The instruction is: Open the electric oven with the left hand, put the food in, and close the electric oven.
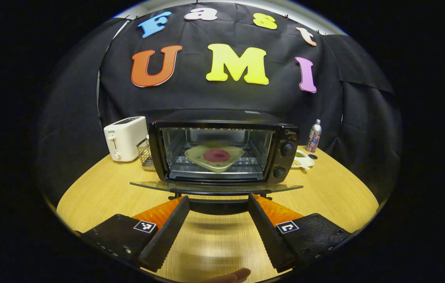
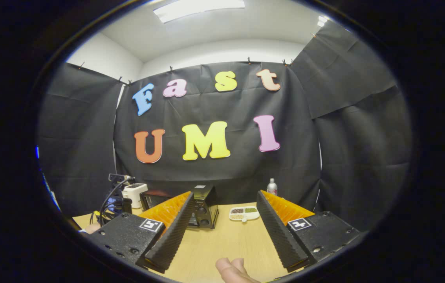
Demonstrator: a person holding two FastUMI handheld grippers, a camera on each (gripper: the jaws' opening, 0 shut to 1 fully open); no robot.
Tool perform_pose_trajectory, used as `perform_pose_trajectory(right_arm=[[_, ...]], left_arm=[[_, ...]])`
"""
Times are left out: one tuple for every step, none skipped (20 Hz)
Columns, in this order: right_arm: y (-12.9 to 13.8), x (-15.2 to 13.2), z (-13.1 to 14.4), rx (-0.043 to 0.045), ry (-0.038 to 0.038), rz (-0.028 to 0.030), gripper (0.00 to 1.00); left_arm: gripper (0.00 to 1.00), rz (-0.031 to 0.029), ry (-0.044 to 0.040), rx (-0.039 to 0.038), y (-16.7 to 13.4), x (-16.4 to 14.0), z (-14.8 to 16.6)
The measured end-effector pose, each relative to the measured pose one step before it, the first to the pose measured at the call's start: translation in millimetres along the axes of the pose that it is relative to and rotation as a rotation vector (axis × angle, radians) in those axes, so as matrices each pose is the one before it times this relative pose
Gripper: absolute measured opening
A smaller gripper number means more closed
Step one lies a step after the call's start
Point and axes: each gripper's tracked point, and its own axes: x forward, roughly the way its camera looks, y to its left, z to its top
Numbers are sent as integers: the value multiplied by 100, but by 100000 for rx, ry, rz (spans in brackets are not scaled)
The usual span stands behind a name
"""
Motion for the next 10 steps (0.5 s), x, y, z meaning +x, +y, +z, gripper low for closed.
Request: perform_pose_trajectory(right_arm=[[-110, 245, -193, 463, 436, 141, 96], [-351, 565, 200, 434, 468, -169, 96], [-298, 218, -242, 406, 297, -446, 96], [-337, 266, -144, 272, 328, -503, 100], [-287, 259, -299, 183, 562, -592, 100], [-346, 254, -226, 134, 573, -510, 100], [-293, 188, -253, 105, 710, -496, 100], [-278, 194, -240, 54, 674, -559, 96], [-269, 62, -201, -69, 632, -442, 96], [-243, -12, -100, -219, 522, -318, 96]], left_arm=[[95, 65, -1021, 690, -36, 104, 688], [96, 142, -1039, 145, 4, 185, 639], [96, 273, -1169, -377, 81, 300, 636], [96, 379, -143, -346, -65, 342, 459], [95, 351, -301, 829, -151, 92, 491], [95, 428, -900, 1260, -27, 340, 710], [95, 407, -1006, 841, 47, 498, 723], [95, 284, -1756, 635, -23, 487, 759], [95, 81, -901, 350, -8, 489, 625], [95, 131, -662, 65, -11, 454, 597]])
